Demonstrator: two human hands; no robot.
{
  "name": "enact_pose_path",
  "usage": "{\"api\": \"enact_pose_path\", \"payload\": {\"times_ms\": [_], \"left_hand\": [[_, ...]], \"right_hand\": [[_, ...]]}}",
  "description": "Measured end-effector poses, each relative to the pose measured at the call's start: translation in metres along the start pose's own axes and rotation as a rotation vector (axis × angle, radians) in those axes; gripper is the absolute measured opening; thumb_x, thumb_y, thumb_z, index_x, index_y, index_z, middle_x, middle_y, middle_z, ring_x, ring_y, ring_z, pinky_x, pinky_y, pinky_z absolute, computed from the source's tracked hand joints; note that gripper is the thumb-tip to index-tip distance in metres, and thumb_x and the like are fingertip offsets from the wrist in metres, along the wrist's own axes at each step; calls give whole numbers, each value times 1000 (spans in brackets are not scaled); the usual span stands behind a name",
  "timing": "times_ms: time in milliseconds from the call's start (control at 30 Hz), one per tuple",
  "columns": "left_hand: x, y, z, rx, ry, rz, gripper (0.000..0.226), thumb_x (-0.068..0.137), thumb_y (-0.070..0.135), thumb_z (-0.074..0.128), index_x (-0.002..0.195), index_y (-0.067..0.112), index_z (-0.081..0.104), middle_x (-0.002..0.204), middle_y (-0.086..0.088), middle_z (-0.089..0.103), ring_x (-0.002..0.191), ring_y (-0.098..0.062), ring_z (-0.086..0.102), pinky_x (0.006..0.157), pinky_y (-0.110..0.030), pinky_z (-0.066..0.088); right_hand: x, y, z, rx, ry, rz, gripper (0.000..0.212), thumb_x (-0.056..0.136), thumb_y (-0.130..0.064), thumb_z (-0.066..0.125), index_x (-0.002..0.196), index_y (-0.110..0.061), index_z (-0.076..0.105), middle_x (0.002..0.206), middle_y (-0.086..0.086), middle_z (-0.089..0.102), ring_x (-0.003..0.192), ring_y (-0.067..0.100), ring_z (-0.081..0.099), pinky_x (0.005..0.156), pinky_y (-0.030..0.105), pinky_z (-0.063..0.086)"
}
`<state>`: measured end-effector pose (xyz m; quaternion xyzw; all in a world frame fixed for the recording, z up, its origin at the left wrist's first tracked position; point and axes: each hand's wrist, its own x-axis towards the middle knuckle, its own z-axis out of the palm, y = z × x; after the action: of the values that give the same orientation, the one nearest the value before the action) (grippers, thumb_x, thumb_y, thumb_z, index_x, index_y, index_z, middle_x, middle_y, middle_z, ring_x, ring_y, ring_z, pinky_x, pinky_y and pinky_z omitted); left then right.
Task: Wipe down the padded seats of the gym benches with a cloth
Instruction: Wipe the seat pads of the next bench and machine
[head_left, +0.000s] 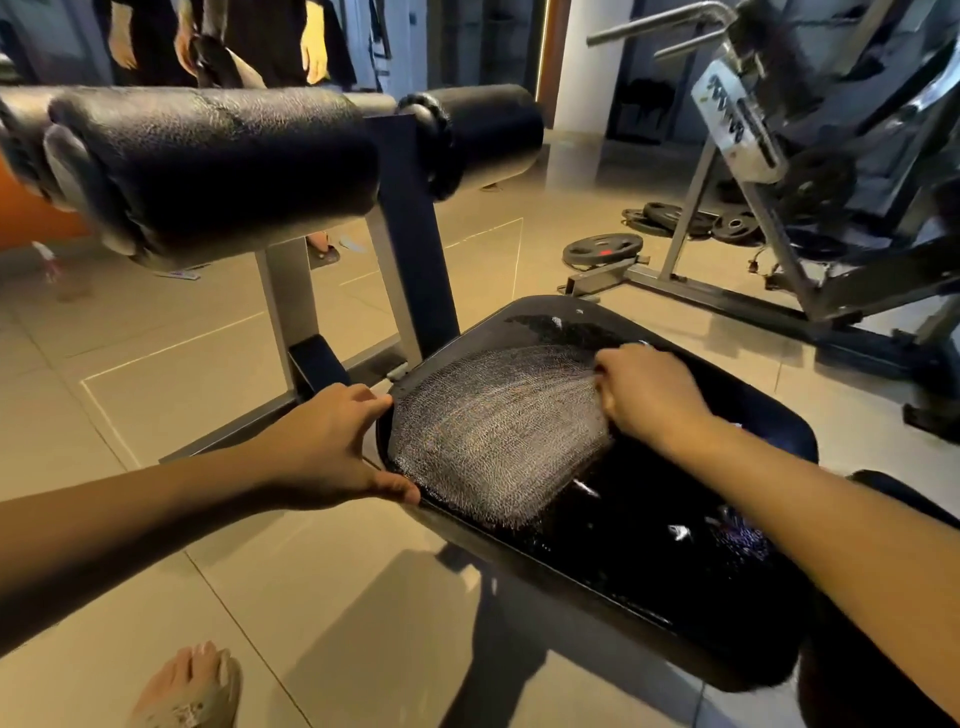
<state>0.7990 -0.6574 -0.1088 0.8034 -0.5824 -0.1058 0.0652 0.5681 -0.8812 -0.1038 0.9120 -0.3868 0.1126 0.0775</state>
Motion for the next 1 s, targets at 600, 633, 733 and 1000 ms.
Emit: {"api": "enact_pose_path", "payload": {"times_ms": [600,633,733,1000], "left_hand": [[2,1,3,-76,21,13,107,64,72,76,152,23,41,137,4,51,111,-8,45,95,-23,46],[2,0,3,-75,15,11,108,63,74,75,152,24,41,136,5,51,113,-9,45,97,-25,47],[2,0,1,-67,-19,2,117,56,82,68,154,26,37,133,7,50,116,-11,47,98,-28,49],[0,1,3,-59,5,20,112,63,77,70,156,27,33,144,4,48,127,-15,44,104,-29,43]], "right_hand": [[8,6,7,-74,47,-10,9,96,-18,57,105,-17,59,102,9,61,93,35,64,69,35,46],[3,-11,7,-54,44,-54,12,97,-20,57,108,-17,59,104,8,61,92,33,64,68,33,41],[-24,-83,-4,130,-19,-308,13,100,-22,56,111,-18,60,101,4,60,87,25,61,69,32,41],[11,-40,4,40,-9,-165,21,102,-28,52,115,-18,65,106,7,65,96,32,64,83,42,55]]}}
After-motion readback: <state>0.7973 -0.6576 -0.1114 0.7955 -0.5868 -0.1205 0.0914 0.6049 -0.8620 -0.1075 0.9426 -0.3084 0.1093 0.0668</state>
